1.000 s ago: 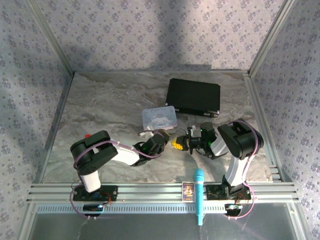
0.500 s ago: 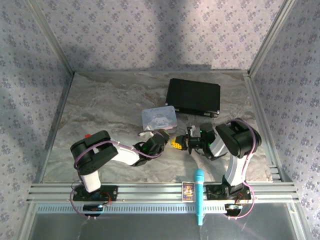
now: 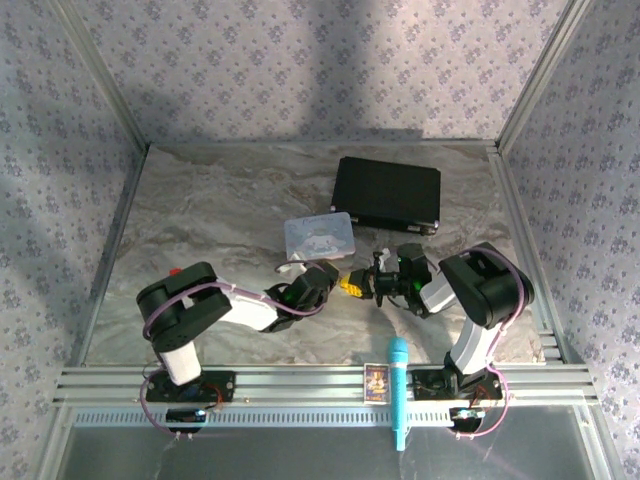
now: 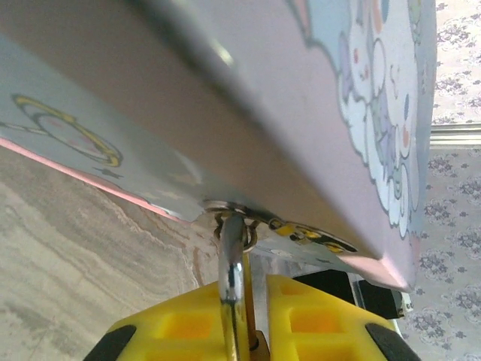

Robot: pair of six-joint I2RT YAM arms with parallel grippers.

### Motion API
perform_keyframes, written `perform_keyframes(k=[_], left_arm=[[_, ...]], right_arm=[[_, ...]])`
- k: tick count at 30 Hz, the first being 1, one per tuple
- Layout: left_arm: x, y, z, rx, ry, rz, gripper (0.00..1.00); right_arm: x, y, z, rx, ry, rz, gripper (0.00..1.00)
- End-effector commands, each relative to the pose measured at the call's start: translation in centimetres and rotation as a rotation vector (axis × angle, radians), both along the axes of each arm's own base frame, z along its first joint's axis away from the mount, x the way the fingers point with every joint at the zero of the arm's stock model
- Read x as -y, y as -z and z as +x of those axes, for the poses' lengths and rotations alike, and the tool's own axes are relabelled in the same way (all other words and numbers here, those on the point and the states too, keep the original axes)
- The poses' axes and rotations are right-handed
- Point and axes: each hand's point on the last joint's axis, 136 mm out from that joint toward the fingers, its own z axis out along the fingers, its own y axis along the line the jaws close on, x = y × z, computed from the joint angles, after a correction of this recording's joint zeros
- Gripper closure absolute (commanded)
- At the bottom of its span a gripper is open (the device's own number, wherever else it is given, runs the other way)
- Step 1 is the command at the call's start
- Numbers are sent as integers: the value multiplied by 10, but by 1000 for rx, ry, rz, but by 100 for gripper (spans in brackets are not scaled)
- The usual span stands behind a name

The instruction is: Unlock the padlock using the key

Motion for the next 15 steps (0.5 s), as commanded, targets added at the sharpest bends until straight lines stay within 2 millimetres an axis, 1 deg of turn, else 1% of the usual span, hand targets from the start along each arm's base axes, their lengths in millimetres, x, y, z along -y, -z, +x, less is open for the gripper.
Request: perform_keyframes(k=[1, 2, 3, 4, 7, 8, 11, 13, 15], left_arm=[[38, -27, -41, -75, 200, -135, 100], [33, -24, -39, -86, 188, -117, 100], [30, -21, -38, -97, 181, -100, 100], [25, -18, -36, -105, 170, -80, 100], [11, -9, -32, -131, 130, -18, 100], [8, -9, -30, -130, 123, -11, 100], [6, -8, -27, -134, 113, -4, 100], [7, -8, -26, -138, 114, 0, 100], [9, -8, -25, -137, 117, -8, 100]], right_arm=[[5, -17, 29, 177, 96, -64, 69], [7, -12, 22, 176, 89, -106, 62], [11, -8, 16, 179, 85, -142, 58], [14, -5, 11, 178, 86, -170, 56], [26, 0, -3, 174, 92, -245, 56], [29, 4, -8, 164, 87, -278, 57], [32, 4, -16, 173, 72, -324, 69], [31, 3, -20, 178, 60, -321, 75], [30, 4, -23, 174, 48, -327, 85]])
